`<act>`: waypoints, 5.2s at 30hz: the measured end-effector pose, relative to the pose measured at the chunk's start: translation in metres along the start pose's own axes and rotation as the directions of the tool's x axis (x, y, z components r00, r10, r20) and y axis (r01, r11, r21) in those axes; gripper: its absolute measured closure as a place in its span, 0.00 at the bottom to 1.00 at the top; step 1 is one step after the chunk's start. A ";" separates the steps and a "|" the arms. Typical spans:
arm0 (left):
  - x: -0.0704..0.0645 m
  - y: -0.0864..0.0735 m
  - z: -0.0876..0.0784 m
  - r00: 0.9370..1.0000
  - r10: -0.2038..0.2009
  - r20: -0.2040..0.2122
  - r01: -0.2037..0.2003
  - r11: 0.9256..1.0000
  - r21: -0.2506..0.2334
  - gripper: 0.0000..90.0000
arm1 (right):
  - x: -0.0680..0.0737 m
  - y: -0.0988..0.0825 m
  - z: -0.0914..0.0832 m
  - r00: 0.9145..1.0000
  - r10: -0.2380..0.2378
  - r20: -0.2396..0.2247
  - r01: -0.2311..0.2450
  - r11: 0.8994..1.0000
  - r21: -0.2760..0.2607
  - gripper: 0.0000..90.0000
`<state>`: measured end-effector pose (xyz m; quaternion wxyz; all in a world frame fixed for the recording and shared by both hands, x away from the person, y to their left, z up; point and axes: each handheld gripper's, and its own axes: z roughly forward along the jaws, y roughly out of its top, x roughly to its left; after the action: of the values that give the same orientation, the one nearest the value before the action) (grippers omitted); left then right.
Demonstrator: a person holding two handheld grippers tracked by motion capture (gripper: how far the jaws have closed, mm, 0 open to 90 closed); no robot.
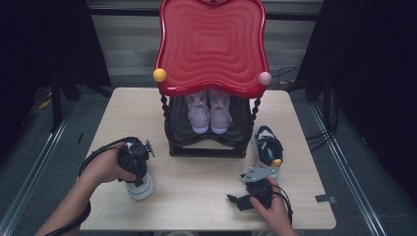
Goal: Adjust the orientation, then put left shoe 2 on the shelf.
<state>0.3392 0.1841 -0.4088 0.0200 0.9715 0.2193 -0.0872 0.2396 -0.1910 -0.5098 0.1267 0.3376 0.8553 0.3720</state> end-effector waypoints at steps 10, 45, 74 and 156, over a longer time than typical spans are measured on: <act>0.000 0.001 0.002 1.000 0.006 0.015 -0.006 1.000 0.003 0.77 | 0.000 0.000 0.000 1.000 -0.003 0.001 0.003 1.000 -0.002 0.13; -0.006 0.006 -0.007 1.000 0.012 -0.005 -0.012 1.000 0.007 0.80 | -0.001 0.000 0.000 1.000 -0.002 -0.001 0.002 1.000 -0.002 0.13; -0.017 0.015 -0.075 0.997 0.066 -0.046 -0.065 0.997 0.034 0.80 | -0.001 0.000 0.000 1.000 -0.002 -0.001 0.002 1.000 0.001 0.13; -0.072 0.044 -0.287 0.949 0.086 -0.303 -0.114 0.991 -0.076 0.80 | -0.001 0.000 0.000 1.000 -0.007 -0.002 0.007 1.000 0.001 0.13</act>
<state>0.3400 0.1361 -0.1138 0.0358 0.9815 0.1740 0.0719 0.2405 -0.1912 -0.5099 0.1270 0.3344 0.8567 0.3717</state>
